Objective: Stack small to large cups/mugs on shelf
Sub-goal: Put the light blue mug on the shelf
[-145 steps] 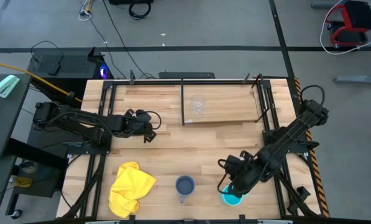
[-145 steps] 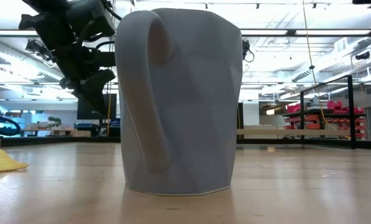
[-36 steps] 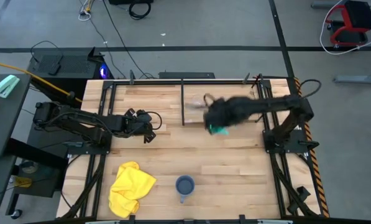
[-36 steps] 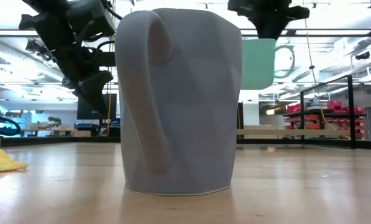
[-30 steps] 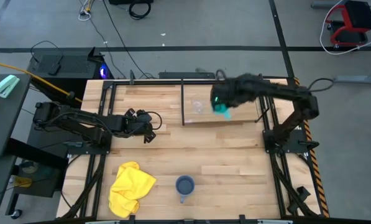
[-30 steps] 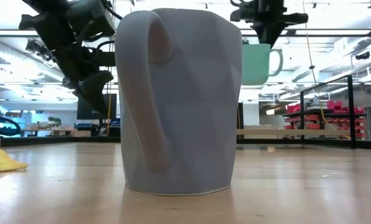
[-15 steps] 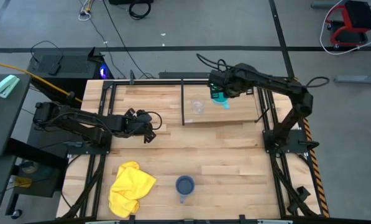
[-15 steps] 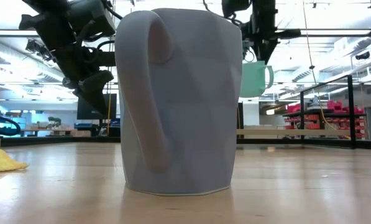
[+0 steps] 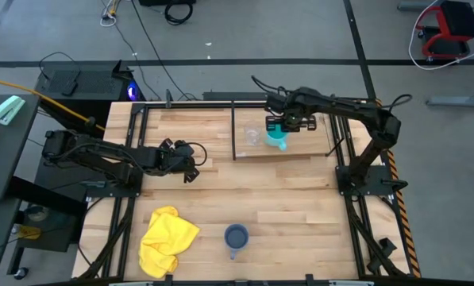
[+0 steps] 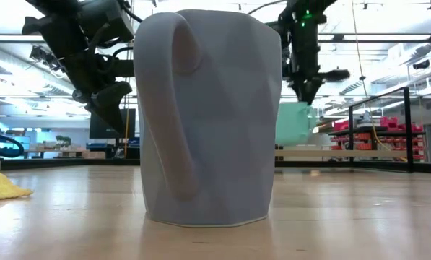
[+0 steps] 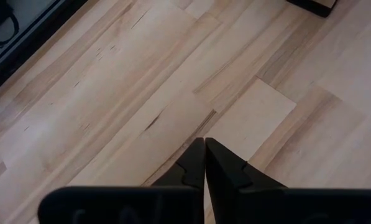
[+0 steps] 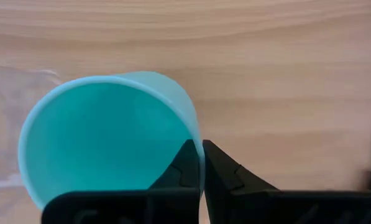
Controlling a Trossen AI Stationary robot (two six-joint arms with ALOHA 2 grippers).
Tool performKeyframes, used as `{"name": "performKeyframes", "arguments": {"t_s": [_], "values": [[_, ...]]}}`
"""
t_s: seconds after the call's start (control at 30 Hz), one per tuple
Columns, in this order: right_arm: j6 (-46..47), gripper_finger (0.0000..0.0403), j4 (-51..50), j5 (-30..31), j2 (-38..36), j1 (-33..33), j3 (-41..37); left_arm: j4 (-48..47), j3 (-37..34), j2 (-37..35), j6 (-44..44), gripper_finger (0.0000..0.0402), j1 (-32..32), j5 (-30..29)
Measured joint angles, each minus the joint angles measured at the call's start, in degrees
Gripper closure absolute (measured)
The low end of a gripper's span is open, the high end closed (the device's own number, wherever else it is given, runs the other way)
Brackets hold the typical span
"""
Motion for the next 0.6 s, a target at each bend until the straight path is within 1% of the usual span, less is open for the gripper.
{"name": "performKeyframes", "arguments": {"t_s": [0.07,0.23,0.3,0.43,0.6], "values": [[-1.14,0.0399,3.02,-1.4,0.0,-0.96,-1.48,0.0,0.0,0.0,0.01,0.0387,0.0,0.01],[-1.81,0.0396,0.83,-1.43,-0.26,-2.66,-2.42,0.0,0.0,0.0,0.02,0.0387,0.0,0.01],[-1.94,0.0397,-0.71,-0.63,-0.84,-2.92,-2.51,0.01,0.0,0.0,0.02,0.0383,0.02,0.0],[-1.96,0.0399,-0.37,1.28,-1.94,-2.95,-2.57,-0.01,0.0,0.0,-0.07,0.038,0.02,0.02],[-2.25,0.0386,-0.37,1.63,-1.95,-2.95,-2.55,0.0,0.0,0.0,-0.13,0.0387,0.02,0.02]]}}
